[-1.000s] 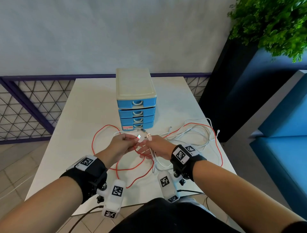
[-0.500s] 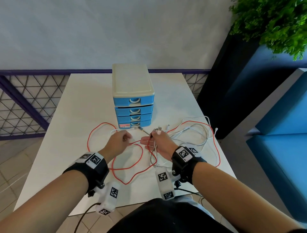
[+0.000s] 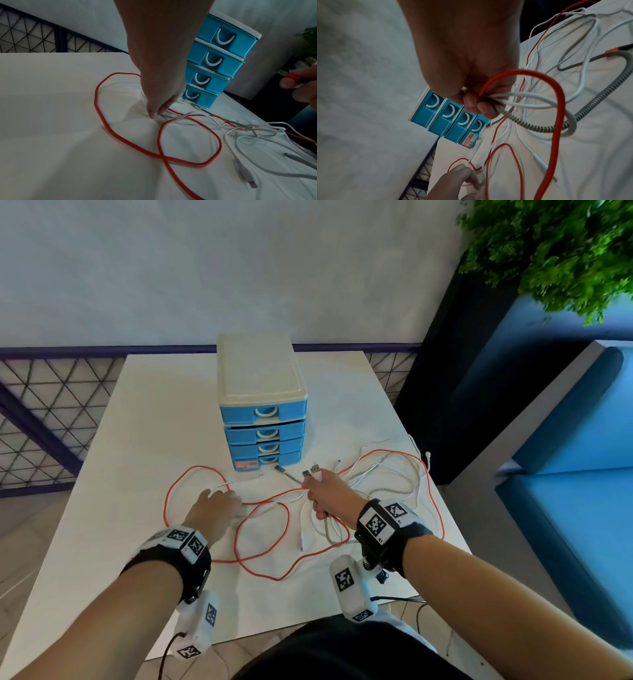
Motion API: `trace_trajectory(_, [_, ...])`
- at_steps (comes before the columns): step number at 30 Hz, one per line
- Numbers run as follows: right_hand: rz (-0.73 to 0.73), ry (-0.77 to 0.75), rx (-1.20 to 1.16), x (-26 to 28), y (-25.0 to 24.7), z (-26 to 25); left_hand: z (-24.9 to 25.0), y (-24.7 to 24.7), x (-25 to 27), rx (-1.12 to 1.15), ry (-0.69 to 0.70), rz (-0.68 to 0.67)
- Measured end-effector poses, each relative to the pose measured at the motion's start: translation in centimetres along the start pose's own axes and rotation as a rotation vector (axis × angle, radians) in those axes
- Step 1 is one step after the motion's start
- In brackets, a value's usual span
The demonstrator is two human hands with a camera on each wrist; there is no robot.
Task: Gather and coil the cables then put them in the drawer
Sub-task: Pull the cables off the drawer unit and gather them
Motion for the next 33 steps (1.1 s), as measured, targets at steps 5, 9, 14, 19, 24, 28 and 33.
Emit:
trace_trajectory(5, [-0.064, -0.04, 0.1, 0.4, 1.0, -0.3, 0.2, -1.1, 1.3, 0.093, -0.016, 0.025])
trace_trajectory(9, [-0.131, -0.141, 0.319, 0.1, 2.3, -0.9, 1.0, -3.5, 1.1, 0.294, 0.089, 0.088])
trace_trajectory(14, [-0.173, -0.204, 0.484, -0.3, 4.9, -1.0, 1.2, -10.0, 1.6, 0.507, 0.181, 0.357])
trace_trajectory(19, [-0.15, -0.268, 0.49, 0.1, 5.0, -2.3, -2.1, -10.4, 2.3, 0.814, 0.06, 0.263])
trace_trajectory(24, [-0.129, -0.298, 0.454, 0.3, 5.2, -3.3, -3.2, -7.9, 2.6, 1.144, -0.032, 0.045])
trace_trajectory(28, [-0.081, -0.286, 0.384, 0.1, 4.1, -4.5, -3.0, -6.8, 3.4, 1.217, -0.026, -0.071])
trace_trajectory(33, [-0.029, -0.256, 0.152, -0.2, 1.1, -5.7, -3.6, -3.7, 4.4, 1.336, -0.047, -0.25])
Point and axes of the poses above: each hand's wrist, its own x-axis away from the middle knuckle, its own y-axis out of the palm, z = x × y, the point moved 9 cm from there along -x, towards the middle knuckle, and after that the axes turned 15 degrees about -x, right-handed, at the moved point
